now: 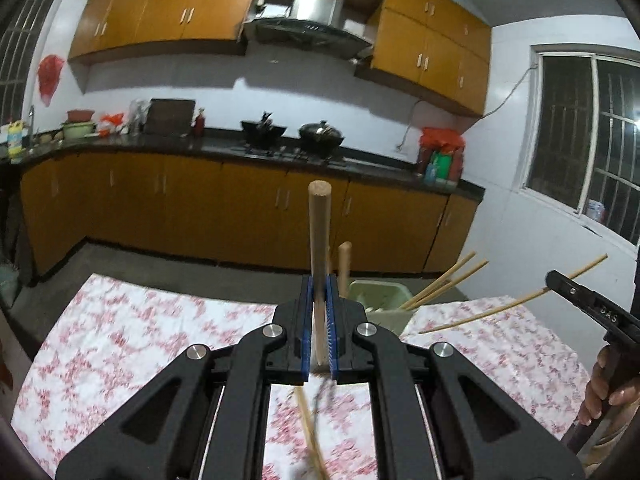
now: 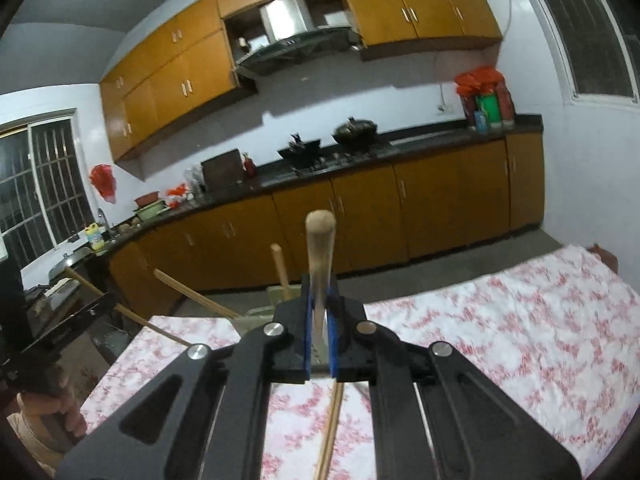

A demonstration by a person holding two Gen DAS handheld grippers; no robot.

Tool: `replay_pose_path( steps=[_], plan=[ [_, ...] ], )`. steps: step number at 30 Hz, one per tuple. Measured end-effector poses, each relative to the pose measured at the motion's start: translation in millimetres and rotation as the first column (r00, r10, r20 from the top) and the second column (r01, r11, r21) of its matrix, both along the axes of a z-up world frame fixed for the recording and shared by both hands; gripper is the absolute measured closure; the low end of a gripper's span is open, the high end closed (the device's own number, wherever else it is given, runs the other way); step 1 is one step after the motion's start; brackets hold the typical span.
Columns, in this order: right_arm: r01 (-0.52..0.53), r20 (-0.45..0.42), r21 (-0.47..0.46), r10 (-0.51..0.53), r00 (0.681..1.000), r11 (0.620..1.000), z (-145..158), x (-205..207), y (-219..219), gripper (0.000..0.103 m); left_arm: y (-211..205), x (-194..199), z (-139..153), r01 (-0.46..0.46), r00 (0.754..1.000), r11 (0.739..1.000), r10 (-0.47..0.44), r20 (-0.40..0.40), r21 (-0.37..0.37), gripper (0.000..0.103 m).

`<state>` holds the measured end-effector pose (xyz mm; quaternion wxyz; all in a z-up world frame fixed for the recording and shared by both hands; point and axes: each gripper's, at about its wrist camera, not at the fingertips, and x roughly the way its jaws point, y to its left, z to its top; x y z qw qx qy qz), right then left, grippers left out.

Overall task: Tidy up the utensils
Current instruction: 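Lower the chopstick into the green holder and open the right tool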

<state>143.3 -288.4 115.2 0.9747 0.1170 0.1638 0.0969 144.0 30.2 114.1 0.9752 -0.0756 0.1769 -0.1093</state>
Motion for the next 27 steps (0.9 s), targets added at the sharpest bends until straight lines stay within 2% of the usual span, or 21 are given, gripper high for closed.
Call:
replay_pose_path(
  steps=[8,13,16,23,27],
  plan=[
    [-0.047,0.018,0.005,0.047,0.999,0.999,10.4,1.4,12.4,0.095,-10.6,2.1,13.0,0.034,0.999,0.998,-0.032,0.034,-0.047,0.096],
    [-0.070,0.082,-0.004,0.070,0.994,0.998,36.2,6.8,24.7,0.095,-15.9,5.7,37.6,0.033,0.992,0.997,-0.025,0.125,-0.065,0.096],
    [-0.077,0.092,-0.034,0.079,0.993,0.996,47.3,17.3,35.1,0.095,-25.6,11.4,48.8,0.025,0.984,0.998,-0.014,0.180,-0.056,0.096],
    [-0.054,0.075,-0.100,0.062,0.995,0.994,49.5,55.2,59.0,0.095,-33.5,34.0,45.1,-0.022,0.976,0.997,0.038,0.213,-0.075,0.096],
    [-0.037,0.104,-0.071,0.045,0.994,0.997,55.8,67.5,59.4,0.095,-36.3,46.4,35.9,-0.030,0.981,0.997,0.042,0.189,-0.067,0.096]
  ],
)
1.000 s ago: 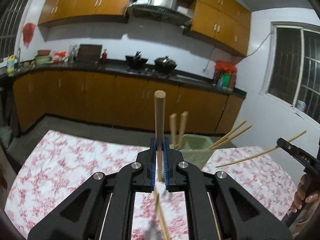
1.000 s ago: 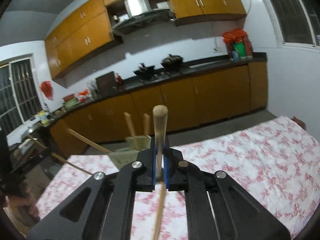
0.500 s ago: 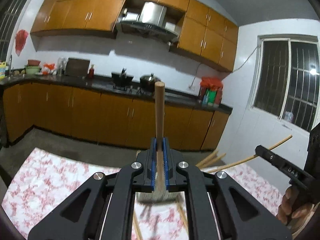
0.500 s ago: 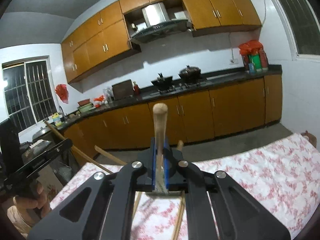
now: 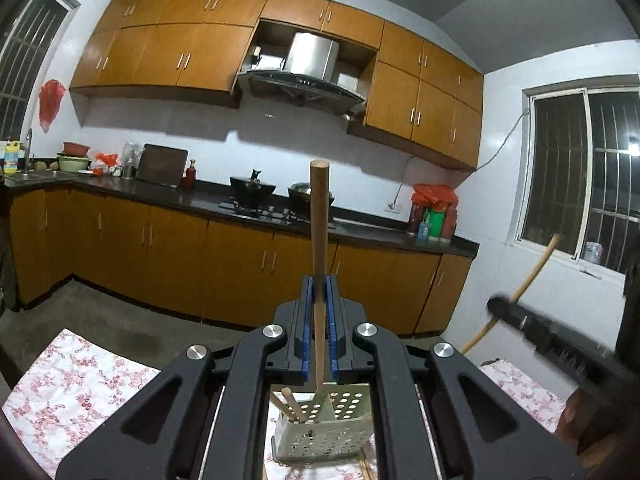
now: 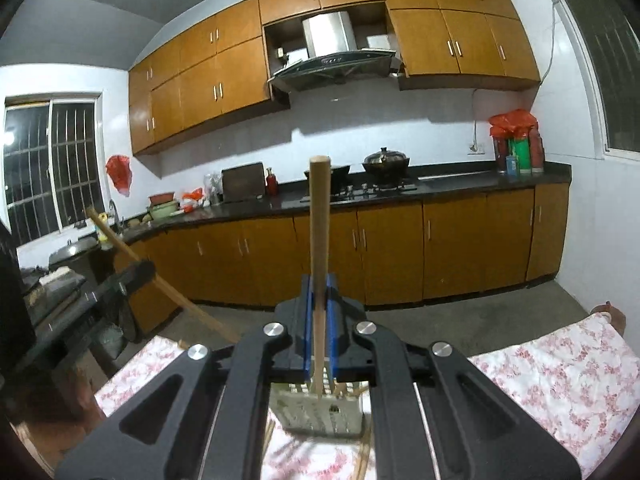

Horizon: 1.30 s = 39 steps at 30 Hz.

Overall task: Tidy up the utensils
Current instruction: 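Lower the chopstick into the green holder and open the right tool, then move the open right tool back over the loose chopsticks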

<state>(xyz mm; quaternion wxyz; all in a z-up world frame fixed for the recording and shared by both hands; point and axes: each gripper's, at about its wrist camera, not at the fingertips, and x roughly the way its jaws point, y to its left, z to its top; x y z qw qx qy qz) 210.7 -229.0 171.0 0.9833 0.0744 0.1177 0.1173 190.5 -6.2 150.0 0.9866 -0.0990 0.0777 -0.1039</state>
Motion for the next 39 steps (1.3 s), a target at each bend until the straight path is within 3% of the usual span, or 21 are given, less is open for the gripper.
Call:
replay_pose_path(
  steps=[5,12,15,17,19,20,28,31,34,37,39],
  plan=[
    [0.007,0.010,-0.007,-0.007,1.000,1.000,-3.1,15.6,3.7,0.095,0.1,10.2,-15.8,0.007,0.999,1.000,-0.007,-0.041,0.007,0.096],
    [0.009,-0.082,-0.064,-0.014,0.997,0.998,-34.3,40.5,19.0,0.095,-7.0,25.2,-33.9,0.044,0.994,0.999,-0.042,-0.097,0.022,0.096],
    [0.010,-0.085,-0.058,-0.015,0.996,0.998,-36.0,38.1,17.0,0.083,-7.0,27.3,-37.7,0.046,0.993,0.999,-0.044,-0.113,0.013,0.095],
    [0.013,-0.072,-0.055,-0.017,0.997,0.998,-33.6,33.3,14.6,0.077,-4.9,25.2,-36.5,0.043,0.993,0.999,-0.041,-0.110,0.011,0.091],
    [0.015,-0.057,-0.045,-0.017,0.998,0.999,-29.2,25.0,9.8,0.075,-2.8,21.8,-33.5,0.037,0.994,0.999,-0.036,-0.101,0.002,0.071],
    [0.017,-0.048,-0.040,-0.019,0.999,0.999,-27.3,20.5,7.2,0.074,-1.0,17.7,-30.8,0.031,0.996,1.000,-0.031,-0.087,-0.005,0.067],
    [0.098,-0.043,-0.010,-0.099,0.994,0.995,-32.6,-20.4,-34.7,0.066,18.8,-24.0,-11.4,0.001,1.000,0.999,-0.002,-0.012,-0.055,0.062],
    [0.171,-0.133,-0.022,-0.173,0.976,0.985,-62.7,-26.4,-59.5,0.066,33.0,-42.4,-18.1,-0.053,0.998,0.997,0.052,-0.018,-0.056,0.058],
    [0.188,-0.289,-0.027,-0.188,0.939,0.982,-108.9,-19.2,-76.5,0.066,47.3,-55.2,-41.1,-0.117,0.990,0.993,0.115,-0.078,-0.031,0.058],
    [0.162,-0.441,-0.024,-0.156,0.884,0.986,-157.6,-9.8,-78.8,0.068,56.0,-51.6,-77.3,-0.150,0.968,0.989,0.148,-0.202,0.008,0.058],
    [0.124,-0.521,-0.036,-0.124,0.845,0.992,-191.6,-8.1,-69.6,0.075,57.1,-45.7,-110.4,-0.143,0.938,0.989,0.146,-0.314,0.033,0.058]
  ],
)
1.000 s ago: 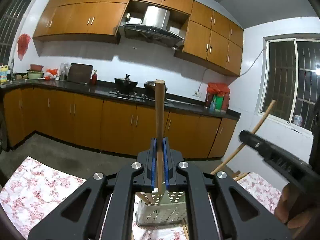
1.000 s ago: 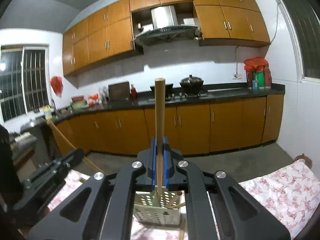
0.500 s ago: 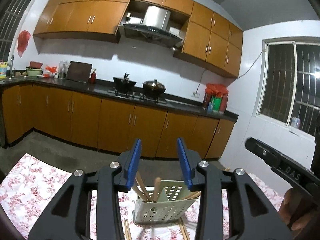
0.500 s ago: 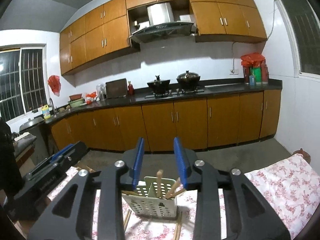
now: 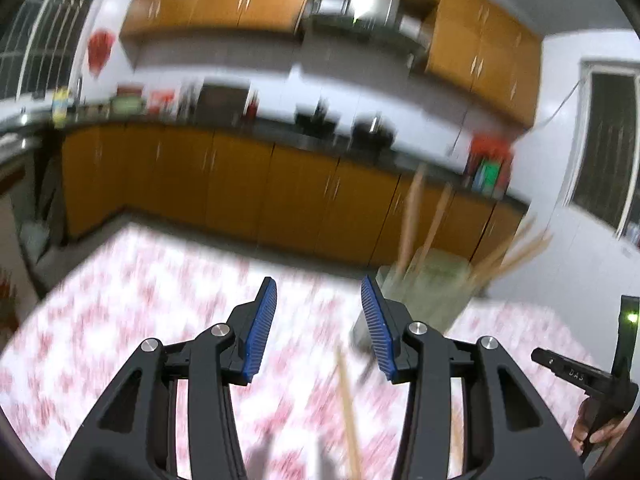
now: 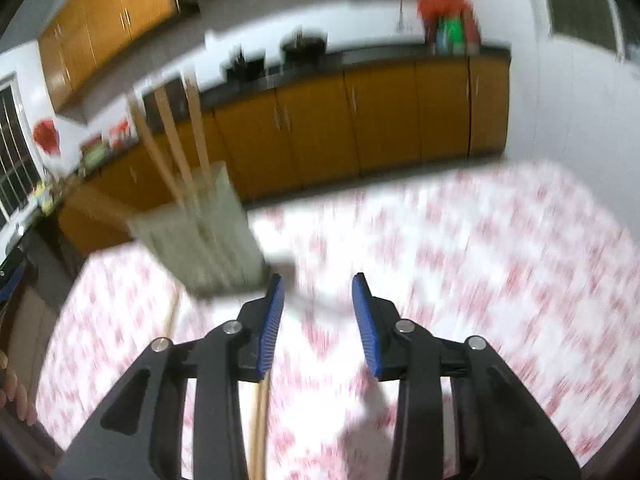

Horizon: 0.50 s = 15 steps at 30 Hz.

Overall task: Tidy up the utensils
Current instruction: 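Move the open right tool back over the loose chopsticks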

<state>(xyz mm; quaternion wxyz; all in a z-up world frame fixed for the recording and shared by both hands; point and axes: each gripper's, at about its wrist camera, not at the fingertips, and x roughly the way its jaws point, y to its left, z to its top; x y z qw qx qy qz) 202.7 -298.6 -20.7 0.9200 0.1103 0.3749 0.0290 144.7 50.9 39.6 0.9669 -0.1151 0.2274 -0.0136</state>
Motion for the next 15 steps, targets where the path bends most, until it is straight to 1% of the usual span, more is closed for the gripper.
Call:
replay_pose_path(
  steps=[1,2,4,5,6,8,11,12,15],
  plan=[
    [-0.021,-0.033,0.007,0.021,0.999,1.000,-11.7,0.0,5.6,0.079,-1.9,2.5,-16.1,0.012,0.998,1.000,-0.013,-0.055,-0.001,0.059],
    [-0.048,-0.068,0.024,0.050,0.996,0.999,-26.1,-0.9,12.2,0.080,-3.9,4.2,-27.0,0.024,0.995,1.000,-0.023,-0.094,0.000,0.060],
    [-0.081,-0.099,0.034,0.084,0.992,0.996,-44.2,-4.1,24.9,0.083,-9.9,6.3,-47.3,0.049,0.986,0.999,-0.046,-0.161,0.011,0.064],
    [-0.095,-0.112,0.032,0.098,0.989,0.995,-49.8,-4.1,32.7,0.083,-14.8,8.6,-57.4,0.069,0.978,0.997,-0.064,-0.198,0.018,0.064],
    [-0.113,-0.125,0.032,0.116,0.985,0.993,-55.7,-3.9,39.7,0.083,-17.4,8.2,-65.3,0.084,0.973,0.996,-0.078,-0.220,0.020,0.067],
    [-0.137,-0.141,0.031,0.140,0.980,0.990,-62.2,-7.9,50.6,0.084,-24.0,8.6,-79.6,0.115,0.959,0.993,-0.106,-0.263,0.018,0.068],
    [-0.157,-0.158,0.019,0.158,0.975,0.987,-70.5,-8.4,62.5,0.086,-31.0,8.3,-92.5,0.141,0.946,0.990,-0.129,-0.299,0.016,0.068],
    [-0.159,-0.163,0.018,0.160,0.974,0.987,-68.4,-5.7,59.9,0.086,-32.0,8.5,-94.8,0.146,0.942,0.989,-0.134,-0.307,0.015,0.068],
    [-0.168,-0.167,0.017,0.168,0.972,0.986,-72.0,-5.1,64.2,0.087,-37.0,5.8,-102.8,0.155,0.936,0.988,-0.143,-0.322,0.012,0.069]
  ],
)
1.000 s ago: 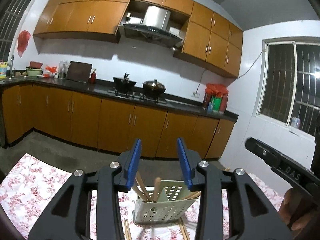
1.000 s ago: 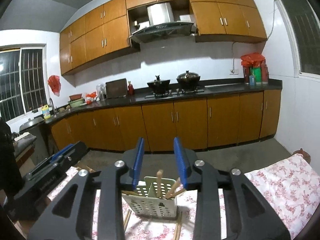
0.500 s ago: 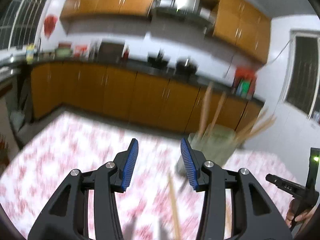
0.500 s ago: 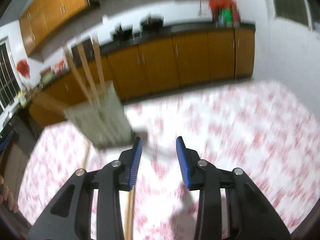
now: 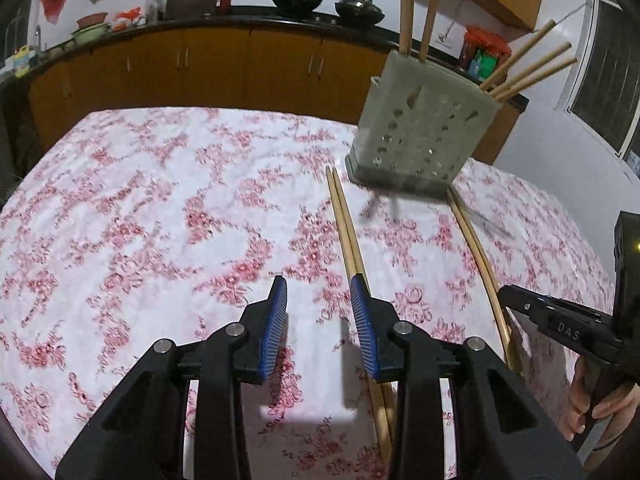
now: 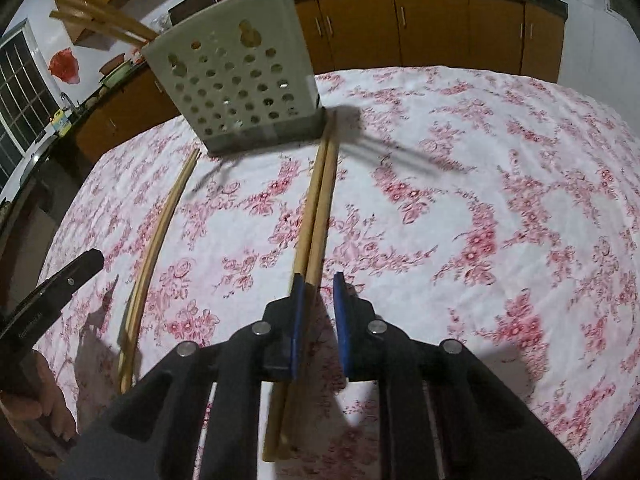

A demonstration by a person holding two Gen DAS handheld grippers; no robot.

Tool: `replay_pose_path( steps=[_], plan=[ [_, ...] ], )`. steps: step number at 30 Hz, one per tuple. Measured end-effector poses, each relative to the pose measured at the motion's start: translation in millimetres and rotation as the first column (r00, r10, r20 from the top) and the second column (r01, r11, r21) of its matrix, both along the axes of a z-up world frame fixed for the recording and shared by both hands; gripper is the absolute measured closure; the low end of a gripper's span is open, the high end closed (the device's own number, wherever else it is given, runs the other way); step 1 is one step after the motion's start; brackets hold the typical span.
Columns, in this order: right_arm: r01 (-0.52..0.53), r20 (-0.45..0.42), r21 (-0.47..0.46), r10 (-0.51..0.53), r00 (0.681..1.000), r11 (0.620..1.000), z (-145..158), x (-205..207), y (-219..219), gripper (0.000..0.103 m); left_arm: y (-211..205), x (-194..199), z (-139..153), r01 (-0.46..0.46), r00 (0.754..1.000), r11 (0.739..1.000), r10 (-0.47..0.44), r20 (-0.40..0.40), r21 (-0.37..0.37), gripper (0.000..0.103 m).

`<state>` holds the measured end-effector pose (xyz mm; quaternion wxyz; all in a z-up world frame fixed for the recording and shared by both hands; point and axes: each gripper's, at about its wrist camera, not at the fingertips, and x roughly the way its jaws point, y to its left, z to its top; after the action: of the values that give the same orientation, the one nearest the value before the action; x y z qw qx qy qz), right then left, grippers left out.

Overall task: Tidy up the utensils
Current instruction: 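Move the open right tool back over the loose chopsticks, then close the right tool on a fourth wooden chopstick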

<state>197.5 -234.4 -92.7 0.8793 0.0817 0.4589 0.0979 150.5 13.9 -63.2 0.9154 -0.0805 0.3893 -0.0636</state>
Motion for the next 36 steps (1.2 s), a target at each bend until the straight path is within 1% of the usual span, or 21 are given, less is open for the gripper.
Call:
replay_pose_path(
  steps=[4,5,8,11,16,20,27,30,33,36],
  plan=[
    [-0.006,0.014,-0.047,0.006,1.000,0.999,-0.1,-0.2,6.1,0.090,-2.5,-0.3,-7.9,0.015,1.000,1.000,-0.015,-0.020,-0.012,0.073],
    [-0.003,0.017,-0.058,0.004,1.000,0.998,-0.4,0.0,6.8,0.094,-3.7,0.1,-9.5,0.020,0.999,1.000,-0.021,-0.026,-0.017,0.073],
    [0.040,0.026,-0.083,-0.038,0.999,0.996,-0.7,1.1,0.6,0.095,-6.2,0.5,-12.7,0.039,0.998,0.999,-0.041,-0.045,-0.033,0.078],
    [0.088,0.026,-0.083,-0.086,0.996,0.993,-0.5,3.7,-12.0,0.095,-9.8,0.3,-15.9,0.060,0.996,0.997,-0.063,-0.060,-0.048,0.081],
    [0.120,0.026,-0.082,-0.118,0.993,0.989,-0.2,4.6,-26.2,0.095,-16.0,-0.6,-20.3,0.092,0.992,0.994,-0.095,-0.080,-0.051,0.085],
    [0.124,0.027,-0.082,-0.122,0.992,0.989,0.0,3.6,-29.6,0.095,-20.5,-1.4,-23.2,0.099,0.991,0.995,-0.101,-0.091,-0.027,0.086],
    [0.136,0.034,-0.115,-0.133,0.991,0.984,0.4,1.2,-32.8,0.095,-24.8,-1.7,-22.1,0.104,0.989,0.994,-0.100,-0.107,0.026,0.086],
    [0.134,0.035,-0.126,-0.131,0.991,0.983,1.3,0.3,-31.9,0.095,-26.4,-2.0,-22.9,0.102,0.989,0.993,-0.096,-0.117,0.052,0.088],
    [0.126,0.037,-0.120,-0.123,0.992,0.985,2.5,-0.9,-29.5,0.091,-26.2,-1.3,-22.5,0.098,0.989,0.994,-0.092,-0.119,0.052,0.088],
    [0.106,0.038,-0.109,-0.103,0.994,0.988,2.9,-1.7,-22.8,0.091,-27.8,0.6,-22.5,0.098,0.989,0.994,-0.091,-0.115,0.054,0.089]
  ],
)
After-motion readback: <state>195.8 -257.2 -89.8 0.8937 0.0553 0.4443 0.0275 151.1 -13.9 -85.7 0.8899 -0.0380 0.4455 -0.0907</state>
